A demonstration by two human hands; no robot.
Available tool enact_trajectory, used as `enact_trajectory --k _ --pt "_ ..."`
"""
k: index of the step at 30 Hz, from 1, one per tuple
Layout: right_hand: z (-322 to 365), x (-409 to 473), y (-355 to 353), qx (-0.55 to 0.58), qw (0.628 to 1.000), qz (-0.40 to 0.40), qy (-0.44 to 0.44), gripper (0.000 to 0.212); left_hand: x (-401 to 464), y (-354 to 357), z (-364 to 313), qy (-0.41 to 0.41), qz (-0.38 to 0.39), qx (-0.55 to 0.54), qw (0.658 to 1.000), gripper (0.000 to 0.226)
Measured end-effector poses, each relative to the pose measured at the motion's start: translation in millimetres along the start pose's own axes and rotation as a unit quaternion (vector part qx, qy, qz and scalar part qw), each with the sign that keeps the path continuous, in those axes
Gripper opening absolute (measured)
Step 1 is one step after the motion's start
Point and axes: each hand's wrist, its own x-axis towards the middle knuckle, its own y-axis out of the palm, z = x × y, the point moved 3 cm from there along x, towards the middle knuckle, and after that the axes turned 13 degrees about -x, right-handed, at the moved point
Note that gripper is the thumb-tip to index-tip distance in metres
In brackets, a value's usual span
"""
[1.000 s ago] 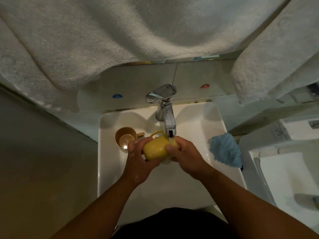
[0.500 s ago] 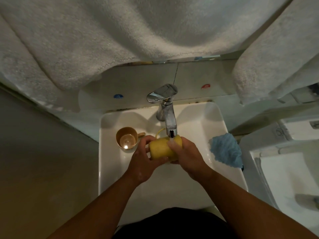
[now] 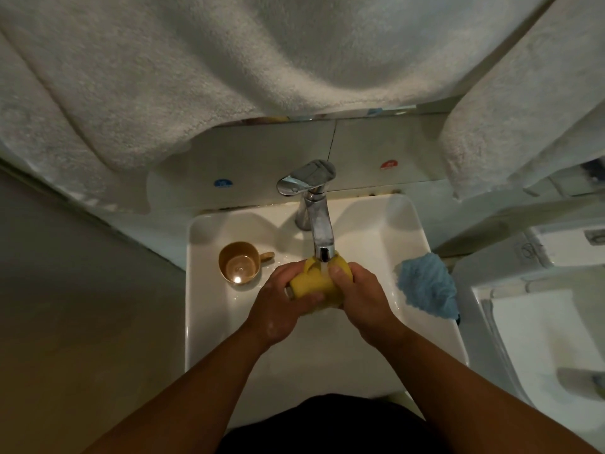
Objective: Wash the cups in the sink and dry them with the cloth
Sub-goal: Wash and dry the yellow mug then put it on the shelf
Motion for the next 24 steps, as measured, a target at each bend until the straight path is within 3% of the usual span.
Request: enact_trajectory --k 5,7,9,11,13,15,17,19,22,24 --pt "-5 2 -5 0.066 0.997 -0.016 0.038 0.029 -4 8 1 -0.089 0.025 -0.134 0.987 0.067" --pt "-7 2 -7 0.048 0.998 -0.013 0.033 0.030 -7 13 3 -0.159 0.038 -0.212 0.963 0.072" --pt "-7 1 -7 0.023 1.000 -0.002 0.021 0.029 -7 14 3 -0.179 0.039 -0.223 0.958 0.073" --pt "-9 2 -7 -0.016 1.000 -0.005 0.007 0.021 -5 10 4 -0.148 0.010 -0.167 0.975 0.081" --pt "-9 4 -9 -0.086 0.995 -0.032 -0.028 0.013 -6 4 2 -0.090 -0.027 -0.043 0.995 0.087" --pt "-7 4 -8 -0.128 0.989 -0.043 -0.060 0.031 -7 1 1 -0.045 -0.055 0.037 0.997 0.085" --pt "-4 4 -7 -0.124 0.989 -0.031 -0.074 0.034 -9 0 -1 -0.017 -0.074 0.069 0.995 0.084" --pt "-1 1 -3 -0.108 0.992 0.002 -0.064 0.036 -10 -1 -1 0.005 -0.091 0.110 0.990 0.090" --pt "3 -3 4 -0.107 0.992 0.030 -0.055 0.066 -13 0 3 0.028 -0.094 0.142 0.985 0.103" --pt "5 -3 7 -0.106 0.991 0.027 -0.072 0.074 -16 1 2 0.035 -0.083 0.152 0.984 0.109"
